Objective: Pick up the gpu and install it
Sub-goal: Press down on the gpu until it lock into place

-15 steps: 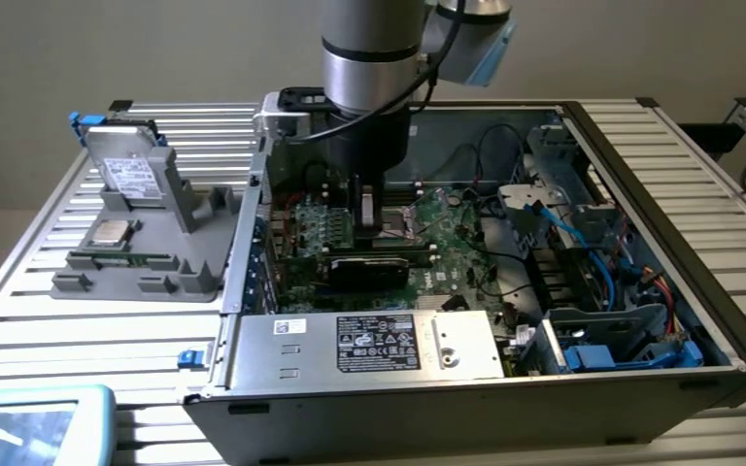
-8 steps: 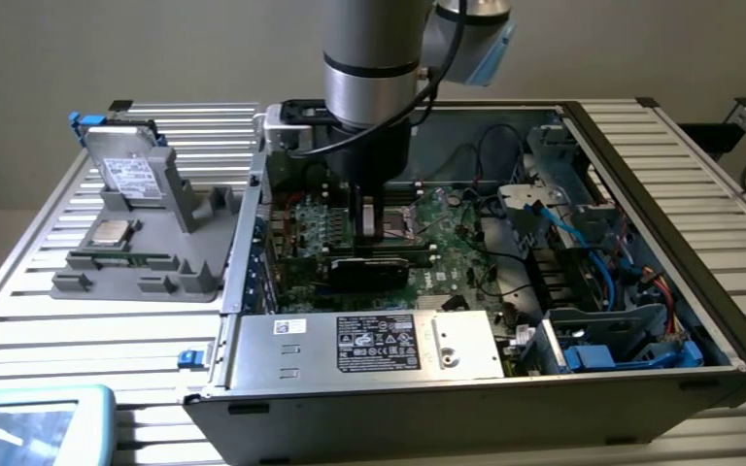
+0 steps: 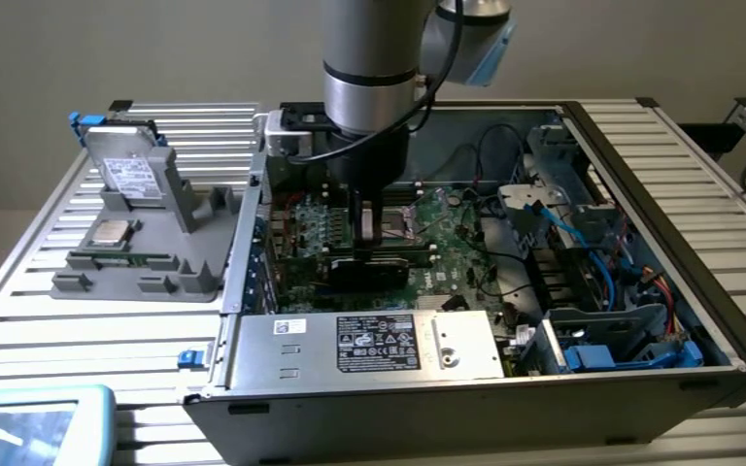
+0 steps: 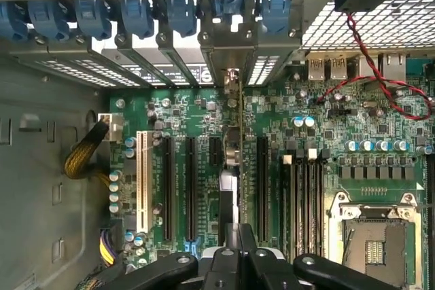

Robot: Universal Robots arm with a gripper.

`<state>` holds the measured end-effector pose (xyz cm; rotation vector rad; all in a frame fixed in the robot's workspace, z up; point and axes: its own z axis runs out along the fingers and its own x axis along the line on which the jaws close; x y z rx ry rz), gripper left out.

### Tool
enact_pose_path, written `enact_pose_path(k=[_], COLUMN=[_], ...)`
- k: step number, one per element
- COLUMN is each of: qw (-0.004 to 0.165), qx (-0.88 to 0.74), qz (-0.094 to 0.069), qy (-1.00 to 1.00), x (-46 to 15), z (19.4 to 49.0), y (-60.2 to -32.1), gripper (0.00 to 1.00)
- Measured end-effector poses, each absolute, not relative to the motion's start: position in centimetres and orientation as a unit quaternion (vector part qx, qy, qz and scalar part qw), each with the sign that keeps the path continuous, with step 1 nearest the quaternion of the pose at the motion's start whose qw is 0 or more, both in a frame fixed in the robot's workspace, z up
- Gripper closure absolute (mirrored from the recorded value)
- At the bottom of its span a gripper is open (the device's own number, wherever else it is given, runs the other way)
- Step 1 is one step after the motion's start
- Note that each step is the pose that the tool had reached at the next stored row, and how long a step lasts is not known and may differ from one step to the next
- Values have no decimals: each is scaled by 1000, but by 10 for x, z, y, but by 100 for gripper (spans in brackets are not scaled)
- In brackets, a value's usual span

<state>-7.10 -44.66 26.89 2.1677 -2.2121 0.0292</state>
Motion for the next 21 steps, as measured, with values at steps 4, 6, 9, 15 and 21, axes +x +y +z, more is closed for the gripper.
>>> enact_pose_path(k=[4, 6, 9, 15, 21], qw=[23, 24, 25, 32, 32], qx=[699, 699, 699, 698, 698], qz=[9, 9, 7, 0, 0], qy=[-714, -715, -715, -715, -715], x=[-71, -71, -72, -73, -76], z=[265, 264, 264, 278, 299], y=[-447, -447, -446, -446, -447], gripper=[89, 89, 89, 89, 89])
